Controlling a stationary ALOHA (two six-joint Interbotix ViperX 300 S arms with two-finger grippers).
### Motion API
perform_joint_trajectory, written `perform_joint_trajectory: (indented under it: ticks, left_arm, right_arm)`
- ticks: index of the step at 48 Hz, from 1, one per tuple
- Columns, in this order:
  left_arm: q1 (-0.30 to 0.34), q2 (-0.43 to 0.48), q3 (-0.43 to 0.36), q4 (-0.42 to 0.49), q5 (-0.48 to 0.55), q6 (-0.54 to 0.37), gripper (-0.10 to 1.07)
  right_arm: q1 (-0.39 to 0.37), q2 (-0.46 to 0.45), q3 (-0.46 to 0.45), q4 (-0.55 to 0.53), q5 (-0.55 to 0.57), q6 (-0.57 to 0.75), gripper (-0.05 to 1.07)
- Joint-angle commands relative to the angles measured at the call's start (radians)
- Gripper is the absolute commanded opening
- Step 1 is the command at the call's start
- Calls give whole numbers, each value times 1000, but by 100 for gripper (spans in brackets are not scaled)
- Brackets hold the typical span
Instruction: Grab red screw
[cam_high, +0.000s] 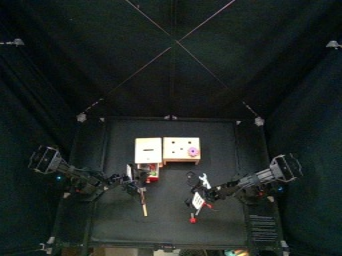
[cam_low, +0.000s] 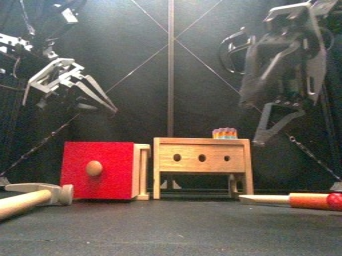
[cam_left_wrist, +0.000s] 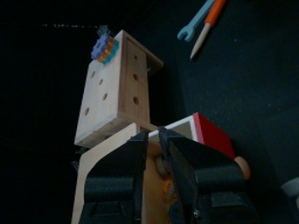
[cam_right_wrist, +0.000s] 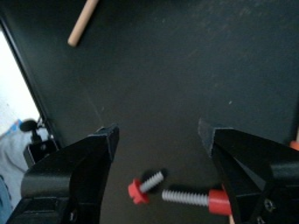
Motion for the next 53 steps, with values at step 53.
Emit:
perform_joint_trajectory:
  ticks: [53]
  left_arm:
    - [-18,-84,86,543,-12,-920,64]
  right_arm:
    - [167,302,-253,249,259,-6,101]
